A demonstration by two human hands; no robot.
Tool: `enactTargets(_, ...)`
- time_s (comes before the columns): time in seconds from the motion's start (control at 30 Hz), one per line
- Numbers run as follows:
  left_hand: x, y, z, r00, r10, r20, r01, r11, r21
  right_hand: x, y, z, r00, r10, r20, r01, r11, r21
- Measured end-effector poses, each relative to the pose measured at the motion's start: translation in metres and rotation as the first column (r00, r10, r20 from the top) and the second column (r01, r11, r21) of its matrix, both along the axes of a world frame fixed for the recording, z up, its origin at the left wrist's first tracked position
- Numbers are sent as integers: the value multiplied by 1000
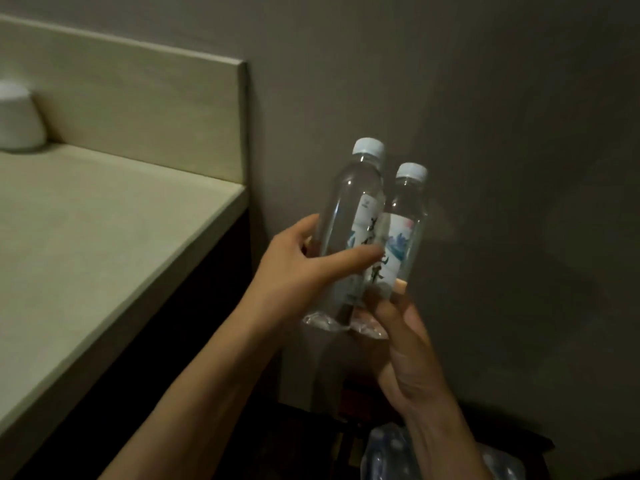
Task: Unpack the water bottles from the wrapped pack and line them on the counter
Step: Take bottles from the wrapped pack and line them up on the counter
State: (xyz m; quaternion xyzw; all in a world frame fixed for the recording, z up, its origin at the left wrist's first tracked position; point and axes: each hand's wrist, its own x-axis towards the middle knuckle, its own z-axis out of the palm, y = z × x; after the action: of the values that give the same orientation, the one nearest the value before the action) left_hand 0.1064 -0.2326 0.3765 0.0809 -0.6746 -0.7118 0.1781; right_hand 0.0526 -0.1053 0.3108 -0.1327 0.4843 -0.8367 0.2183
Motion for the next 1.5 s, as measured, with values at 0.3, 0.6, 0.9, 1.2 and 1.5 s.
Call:
enactTargets(0.3,33,-80,54,999,-24,45,40,921,-386,-2,-47,56,943,113,-313,-90,992,87)
enactTargets(0.6,56,-181,59,999,-21,37,33,929,-369,12,-143,73,890,153,-429,-77,979,189)
enactTargets(0.9,70,-276,42,999,52,7,-47,942,-331,30,-237,74,883,144,-446,17,941,339)
enactTargets(1.2,67,-322,17,984,167,63,-138,937,-319,26,-297,57,872,157,-465,83,886,456)
enactTargets(1.5,72,-352,13,974,214,79,-179,931,-319,24,-328,57,869,212,-448,50,861,505)
